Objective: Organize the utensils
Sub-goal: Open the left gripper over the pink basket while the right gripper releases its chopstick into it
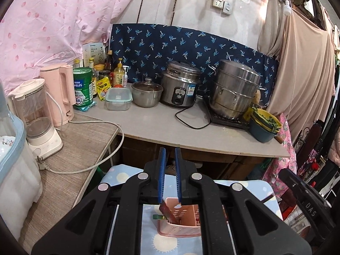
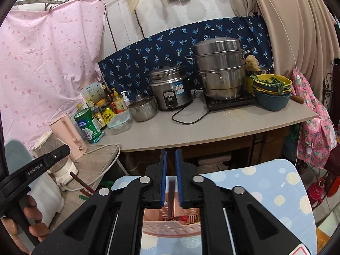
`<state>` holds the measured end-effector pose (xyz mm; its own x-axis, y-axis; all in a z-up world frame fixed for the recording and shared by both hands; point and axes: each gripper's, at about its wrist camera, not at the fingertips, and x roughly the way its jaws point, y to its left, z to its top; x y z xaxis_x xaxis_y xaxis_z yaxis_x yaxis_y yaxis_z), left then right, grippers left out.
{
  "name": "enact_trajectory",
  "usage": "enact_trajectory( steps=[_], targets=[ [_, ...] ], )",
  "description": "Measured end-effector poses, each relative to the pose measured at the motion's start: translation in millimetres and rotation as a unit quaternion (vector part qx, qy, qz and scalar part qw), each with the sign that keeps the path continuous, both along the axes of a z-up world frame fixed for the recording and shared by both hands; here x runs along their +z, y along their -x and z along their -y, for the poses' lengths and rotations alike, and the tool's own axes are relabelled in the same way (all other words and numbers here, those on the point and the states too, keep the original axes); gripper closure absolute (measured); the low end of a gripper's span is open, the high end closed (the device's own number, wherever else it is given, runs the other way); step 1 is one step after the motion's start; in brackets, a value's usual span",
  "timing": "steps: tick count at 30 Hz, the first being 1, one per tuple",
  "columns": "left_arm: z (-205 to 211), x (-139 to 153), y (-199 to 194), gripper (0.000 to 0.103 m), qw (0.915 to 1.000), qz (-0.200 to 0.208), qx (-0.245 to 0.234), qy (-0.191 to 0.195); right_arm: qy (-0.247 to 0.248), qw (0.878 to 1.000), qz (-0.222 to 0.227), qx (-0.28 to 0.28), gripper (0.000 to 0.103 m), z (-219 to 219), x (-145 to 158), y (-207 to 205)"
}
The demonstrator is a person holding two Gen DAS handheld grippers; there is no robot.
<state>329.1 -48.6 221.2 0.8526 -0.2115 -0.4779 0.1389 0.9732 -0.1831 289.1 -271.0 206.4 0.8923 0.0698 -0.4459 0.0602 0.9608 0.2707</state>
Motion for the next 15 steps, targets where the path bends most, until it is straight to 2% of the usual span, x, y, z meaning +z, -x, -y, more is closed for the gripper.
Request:
enact_trajectory(
  steps=[4,7,15],
  targets=[
    [-2,-2,5,0.064,1.0,-0.001,0.009,-0.003,0.004,1.0,0.003,-0.001,0.083,0,4,6],
    [-5,-2,12,0.057,0.9999,0.002,0.013,-0.008,0.007,1.0,0.01,0.002,0.079,-1,9,14],
    [-12,-3,42,0.052,0.9998,0.0,0.012,-0.017,0.012,1.0,0.02,0.017,0.075,-13,18,45]
  ],
)
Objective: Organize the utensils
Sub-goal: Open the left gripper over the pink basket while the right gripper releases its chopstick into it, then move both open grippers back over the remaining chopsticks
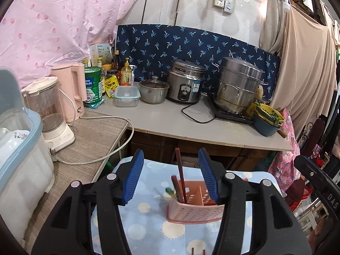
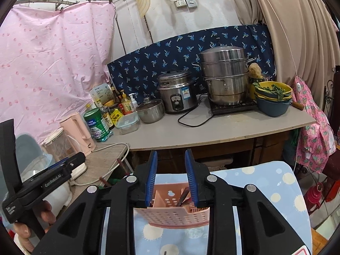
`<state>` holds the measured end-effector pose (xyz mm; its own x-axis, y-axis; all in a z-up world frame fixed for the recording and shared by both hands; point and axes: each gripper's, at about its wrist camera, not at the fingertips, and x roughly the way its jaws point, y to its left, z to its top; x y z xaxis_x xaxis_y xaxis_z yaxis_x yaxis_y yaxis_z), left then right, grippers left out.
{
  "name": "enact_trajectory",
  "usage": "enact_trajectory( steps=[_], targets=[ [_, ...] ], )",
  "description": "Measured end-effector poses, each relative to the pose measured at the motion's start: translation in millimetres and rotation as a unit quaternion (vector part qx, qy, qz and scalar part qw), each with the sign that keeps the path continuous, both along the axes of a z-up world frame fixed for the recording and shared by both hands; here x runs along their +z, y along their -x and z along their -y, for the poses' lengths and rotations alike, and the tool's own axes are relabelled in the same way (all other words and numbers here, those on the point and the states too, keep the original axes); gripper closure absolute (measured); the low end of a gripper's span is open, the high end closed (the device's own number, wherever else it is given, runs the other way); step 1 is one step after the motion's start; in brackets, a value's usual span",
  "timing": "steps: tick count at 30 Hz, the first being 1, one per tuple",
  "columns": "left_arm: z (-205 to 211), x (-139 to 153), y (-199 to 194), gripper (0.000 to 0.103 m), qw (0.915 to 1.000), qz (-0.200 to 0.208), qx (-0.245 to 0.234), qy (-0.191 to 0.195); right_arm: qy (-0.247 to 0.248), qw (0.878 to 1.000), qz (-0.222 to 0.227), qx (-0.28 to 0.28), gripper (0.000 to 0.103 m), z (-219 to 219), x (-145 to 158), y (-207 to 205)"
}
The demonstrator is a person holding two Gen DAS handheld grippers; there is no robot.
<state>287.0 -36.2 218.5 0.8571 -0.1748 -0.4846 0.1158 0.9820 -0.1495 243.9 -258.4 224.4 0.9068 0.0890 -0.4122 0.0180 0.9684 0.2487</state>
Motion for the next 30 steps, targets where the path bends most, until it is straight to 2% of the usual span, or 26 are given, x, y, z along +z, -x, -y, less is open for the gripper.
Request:
enact_trajectory(
  steps=[8,16,30],
  targets=[
    [-10,-24,36,0.052,0.9996,-0.023,-0.002,-0.017,0.019,1.0,-0.012,0.008,0.073,-19,-15,41],
    [-18,-53,68,0.052,0.9975,-0.054,0.01,-0.044,0.015,0.999,-0.041,0.014,0.073,-29,-47,80],
    [-28,-97,115,0.052,0.9931,-0.099,0.002,-0.063,0.023,0.996,-0.09,0.002,0.073,-37,-100,134]
  ],
)
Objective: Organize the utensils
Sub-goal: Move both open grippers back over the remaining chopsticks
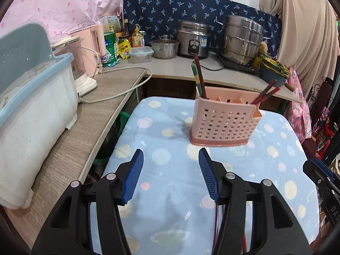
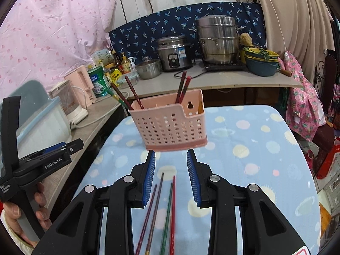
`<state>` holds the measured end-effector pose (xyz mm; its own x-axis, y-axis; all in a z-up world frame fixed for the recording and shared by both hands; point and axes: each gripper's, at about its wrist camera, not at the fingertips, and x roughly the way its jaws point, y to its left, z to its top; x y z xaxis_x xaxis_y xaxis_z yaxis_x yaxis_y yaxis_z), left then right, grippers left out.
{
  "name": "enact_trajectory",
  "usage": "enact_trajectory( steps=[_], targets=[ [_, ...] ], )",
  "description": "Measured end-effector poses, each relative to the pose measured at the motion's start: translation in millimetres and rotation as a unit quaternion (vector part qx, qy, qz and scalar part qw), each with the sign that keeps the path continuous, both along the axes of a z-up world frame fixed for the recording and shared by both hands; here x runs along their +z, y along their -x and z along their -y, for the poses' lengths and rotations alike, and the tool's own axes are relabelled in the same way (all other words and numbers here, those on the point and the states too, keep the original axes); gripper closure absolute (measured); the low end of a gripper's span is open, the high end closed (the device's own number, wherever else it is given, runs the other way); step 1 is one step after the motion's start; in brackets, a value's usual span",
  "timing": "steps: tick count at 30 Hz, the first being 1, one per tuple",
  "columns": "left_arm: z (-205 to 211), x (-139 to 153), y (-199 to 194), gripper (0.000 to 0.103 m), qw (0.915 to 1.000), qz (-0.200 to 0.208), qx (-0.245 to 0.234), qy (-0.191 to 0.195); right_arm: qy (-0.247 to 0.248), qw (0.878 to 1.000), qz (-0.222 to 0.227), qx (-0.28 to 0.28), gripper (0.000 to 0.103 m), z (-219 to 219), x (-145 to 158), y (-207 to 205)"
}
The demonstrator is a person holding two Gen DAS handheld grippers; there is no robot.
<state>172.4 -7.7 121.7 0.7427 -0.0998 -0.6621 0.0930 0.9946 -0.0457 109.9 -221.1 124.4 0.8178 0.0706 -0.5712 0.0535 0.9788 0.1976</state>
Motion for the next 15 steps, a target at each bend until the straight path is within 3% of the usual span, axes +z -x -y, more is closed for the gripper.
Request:
enact_trajectory(
  steps=[15],
  targets=[
    [3,-43,42,0.052,0.9989,-0.043,-0.01,-0.016,0.006,0.999,-0.052,0.001,0.072,-4,-53,51]
  ],
)
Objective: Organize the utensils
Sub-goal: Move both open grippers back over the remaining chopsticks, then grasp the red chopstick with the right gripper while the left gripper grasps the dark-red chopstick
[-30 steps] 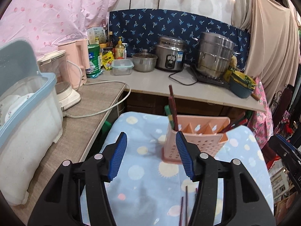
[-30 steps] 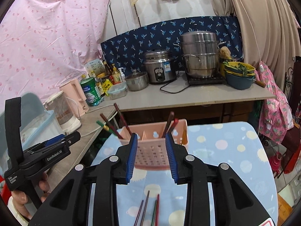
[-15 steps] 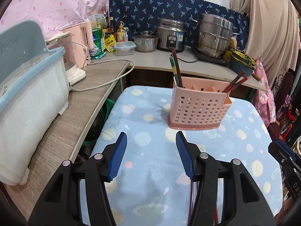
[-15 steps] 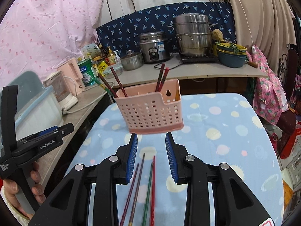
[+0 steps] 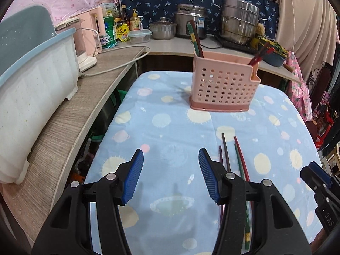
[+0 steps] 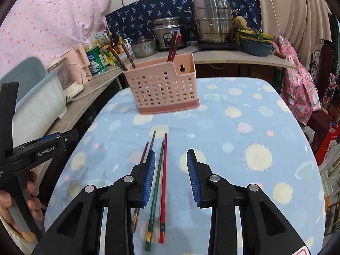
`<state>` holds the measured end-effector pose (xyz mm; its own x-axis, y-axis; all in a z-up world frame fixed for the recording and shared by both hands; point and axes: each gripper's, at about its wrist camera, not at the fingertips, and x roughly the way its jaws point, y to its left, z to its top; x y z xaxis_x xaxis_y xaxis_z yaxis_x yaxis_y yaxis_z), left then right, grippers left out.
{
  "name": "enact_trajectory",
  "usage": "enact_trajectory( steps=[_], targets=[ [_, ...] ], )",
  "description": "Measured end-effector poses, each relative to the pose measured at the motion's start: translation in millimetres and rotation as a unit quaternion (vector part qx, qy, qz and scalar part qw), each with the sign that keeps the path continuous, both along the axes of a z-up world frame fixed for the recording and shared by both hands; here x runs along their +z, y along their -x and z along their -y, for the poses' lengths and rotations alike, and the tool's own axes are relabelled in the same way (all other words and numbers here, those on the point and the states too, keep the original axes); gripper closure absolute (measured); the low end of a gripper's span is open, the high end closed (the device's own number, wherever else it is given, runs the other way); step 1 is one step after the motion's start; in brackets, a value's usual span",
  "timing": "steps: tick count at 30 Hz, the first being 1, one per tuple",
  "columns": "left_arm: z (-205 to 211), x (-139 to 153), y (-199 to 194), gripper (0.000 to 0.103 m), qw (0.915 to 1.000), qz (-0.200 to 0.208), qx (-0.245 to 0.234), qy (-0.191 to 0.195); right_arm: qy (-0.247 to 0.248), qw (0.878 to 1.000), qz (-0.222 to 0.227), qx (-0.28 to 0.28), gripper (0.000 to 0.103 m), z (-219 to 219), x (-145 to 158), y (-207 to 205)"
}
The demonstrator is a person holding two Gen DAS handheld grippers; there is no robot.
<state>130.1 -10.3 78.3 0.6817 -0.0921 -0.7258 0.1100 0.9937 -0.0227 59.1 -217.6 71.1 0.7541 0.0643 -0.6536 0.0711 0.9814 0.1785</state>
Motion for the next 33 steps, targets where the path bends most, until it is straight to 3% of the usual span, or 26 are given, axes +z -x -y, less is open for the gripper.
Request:
enact_trajectory(
  steps=[27,33],
  targets=[
    [20,-65,44,0.052,0.9963,-0.073,-0.041,-0.021,-0.004,0.996,-0.088,0.024,0.073,-24,-79,29],
    [21,-78,49,0.052,0.9947,-0.09,-0.045,-0.022,0.006,0.995,-0.097,0.029,0.078,-28,-88,27]
  ],
)
